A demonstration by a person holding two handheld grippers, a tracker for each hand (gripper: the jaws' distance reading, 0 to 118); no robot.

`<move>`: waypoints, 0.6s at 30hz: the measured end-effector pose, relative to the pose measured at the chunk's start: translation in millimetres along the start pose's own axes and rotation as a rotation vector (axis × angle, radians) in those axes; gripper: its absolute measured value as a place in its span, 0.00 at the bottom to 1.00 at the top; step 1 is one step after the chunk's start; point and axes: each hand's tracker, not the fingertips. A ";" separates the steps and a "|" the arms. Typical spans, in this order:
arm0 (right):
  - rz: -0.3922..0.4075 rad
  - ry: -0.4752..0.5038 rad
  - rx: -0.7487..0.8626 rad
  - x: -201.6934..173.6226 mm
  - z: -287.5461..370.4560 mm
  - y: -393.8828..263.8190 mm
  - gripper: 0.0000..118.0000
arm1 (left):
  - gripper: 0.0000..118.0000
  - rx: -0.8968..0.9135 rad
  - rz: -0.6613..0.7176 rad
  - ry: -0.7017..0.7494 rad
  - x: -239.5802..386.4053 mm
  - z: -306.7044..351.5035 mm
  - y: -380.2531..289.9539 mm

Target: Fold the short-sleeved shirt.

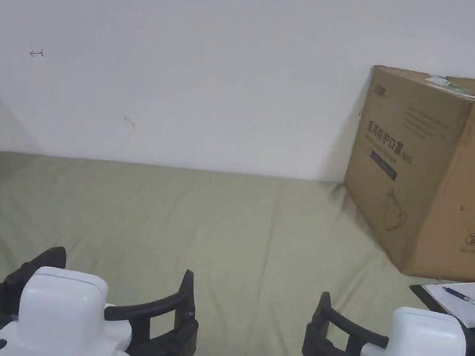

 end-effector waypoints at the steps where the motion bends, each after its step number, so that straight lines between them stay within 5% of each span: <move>1: -0.007 0.009 0.000 -0.1 0.3 -0.5 1.00 | 1.00 -0.012 0.012 -0.005 0.2 -1.0 -1.0; 18: -0.003 0.052 0.009 -3.3 4.4 1.4 0.98 | 1.00 -0.015 0.108 -0.039 -6.7 -1.6 -2.6</move>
